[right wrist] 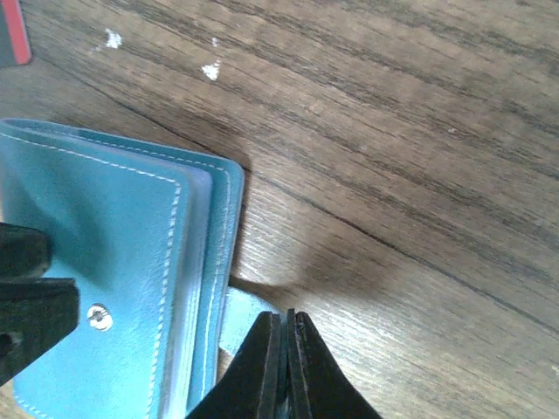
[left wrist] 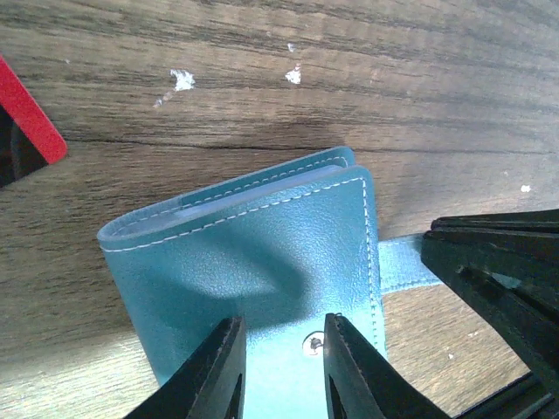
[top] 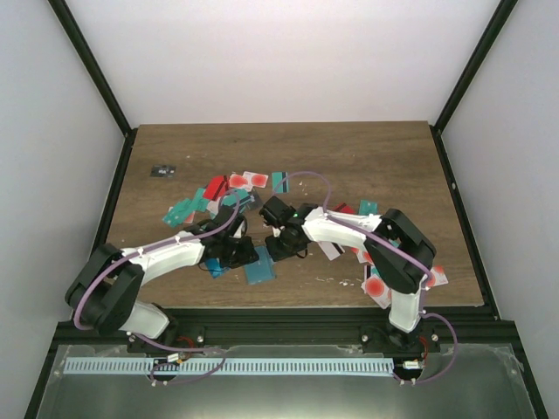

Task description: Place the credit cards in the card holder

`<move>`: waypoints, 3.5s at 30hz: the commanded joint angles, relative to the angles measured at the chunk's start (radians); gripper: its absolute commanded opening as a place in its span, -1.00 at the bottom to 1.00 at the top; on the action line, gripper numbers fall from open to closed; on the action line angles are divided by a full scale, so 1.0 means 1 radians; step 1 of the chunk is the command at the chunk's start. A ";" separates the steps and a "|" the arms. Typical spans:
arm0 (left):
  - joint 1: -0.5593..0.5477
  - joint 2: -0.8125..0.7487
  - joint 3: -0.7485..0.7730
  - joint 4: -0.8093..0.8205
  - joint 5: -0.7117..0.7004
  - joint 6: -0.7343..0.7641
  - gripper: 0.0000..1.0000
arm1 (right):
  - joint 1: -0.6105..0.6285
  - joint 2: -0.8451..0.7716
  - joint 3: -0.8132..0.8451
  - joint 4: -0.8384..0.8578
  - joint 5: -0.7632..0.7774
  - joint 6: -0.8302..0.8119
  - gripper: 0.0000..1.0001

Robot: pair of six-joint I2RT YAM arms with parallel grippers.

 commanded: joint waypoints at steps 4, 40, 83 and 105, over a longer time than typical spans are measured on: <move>-0.011 0.029 -0.033 -0.034 -0.031 0.029 -0.53 | 0.000 -0.037 0.061 -0.041 -0.073 0.046 -0.99; -0.039 0.010 0.098 -0.135 -0.044 0.133 -0.42 | -0.080 -0.462 -0.307 0.320 -0.399 0.196 -0.49; -0.039 0.177 0.179 -0.153 0.014 0.168 -0.50 | -0.080 -0.080 -0.814 1.503 -0.493 0.790 -0.99; -0.039 0.059 0.266 -0.227 0.030 0.055 -0.14 | -0.081 -0.026 -0.776 1.305 -0.500 0.755 -0.99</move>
